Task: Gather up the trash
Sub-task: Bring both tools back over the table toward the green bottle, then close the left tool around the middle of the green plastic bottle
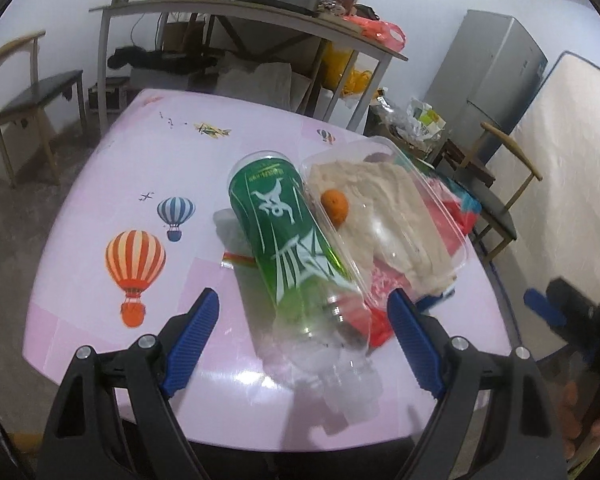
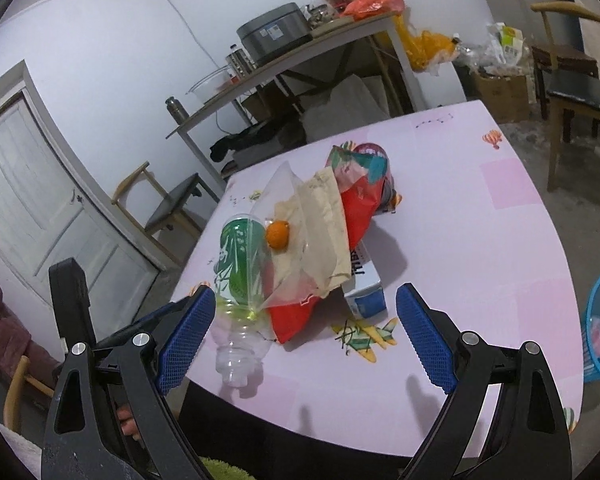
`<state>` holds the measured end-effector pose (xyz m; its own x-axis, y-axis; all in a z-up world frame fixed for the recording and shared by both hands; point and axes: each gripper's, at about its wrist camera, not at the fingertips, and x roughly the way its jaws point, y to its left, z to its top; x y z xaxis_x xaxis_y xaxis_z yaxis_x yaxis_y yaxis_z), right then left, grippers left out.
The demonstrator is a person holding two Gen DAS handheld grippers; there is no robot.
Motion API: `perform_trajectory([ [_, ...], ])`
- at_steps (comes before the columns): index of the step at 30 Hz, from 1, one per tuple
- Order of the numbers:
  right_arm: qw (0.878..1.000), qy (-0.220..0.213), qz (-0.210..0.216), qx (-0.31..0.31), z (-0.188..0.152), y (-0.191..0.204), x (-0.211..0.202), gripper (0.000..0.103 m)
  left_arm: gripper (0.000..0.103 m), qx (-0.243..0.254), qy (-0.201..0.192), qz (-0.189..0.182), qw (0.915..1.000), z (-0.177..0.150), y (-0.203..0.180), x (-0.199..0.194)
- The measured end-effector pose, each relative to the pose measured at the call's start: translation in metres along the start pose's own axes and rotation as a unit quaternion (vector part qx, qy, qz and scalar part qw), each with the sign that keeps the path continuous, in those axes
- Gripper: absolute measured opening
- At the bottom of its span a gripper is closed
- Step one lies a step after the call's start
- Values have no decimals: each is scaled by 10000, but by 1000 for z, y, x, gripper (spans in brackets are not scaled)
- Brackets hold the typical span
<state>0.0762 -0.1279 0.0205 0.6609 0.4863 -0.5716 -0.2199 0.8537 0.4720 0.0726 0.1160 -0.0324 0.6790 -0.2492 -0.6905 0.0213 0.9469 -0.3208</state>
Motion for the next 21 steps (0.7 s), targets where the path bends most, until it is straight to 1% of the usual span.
perform_trajectory([
  [5,10000,-33,-63,-27,3,3,5,86,84,-451,181,-276,9984,14,16,19],
  [9,10000,1,-62,-15,3,4,11,84,75,-677,432,-417,9959,20,25,38],
  [12,10000,39,-40,-12,4,5,17,83,67,-844,716,-575,9922,22,30,53],
  [15,10000,49,-27,10,6,5,22,81,67,-1085,927,-880,9858,25,35,65],
  [17,10000,79,-11,32,7,5,25,81,67,-1152,1017,-992,9831,25,36,70],
  [21,9999,102,3,55,9,5,29,80,67,-1486,1318,-1273,9718,26,39,82],
])
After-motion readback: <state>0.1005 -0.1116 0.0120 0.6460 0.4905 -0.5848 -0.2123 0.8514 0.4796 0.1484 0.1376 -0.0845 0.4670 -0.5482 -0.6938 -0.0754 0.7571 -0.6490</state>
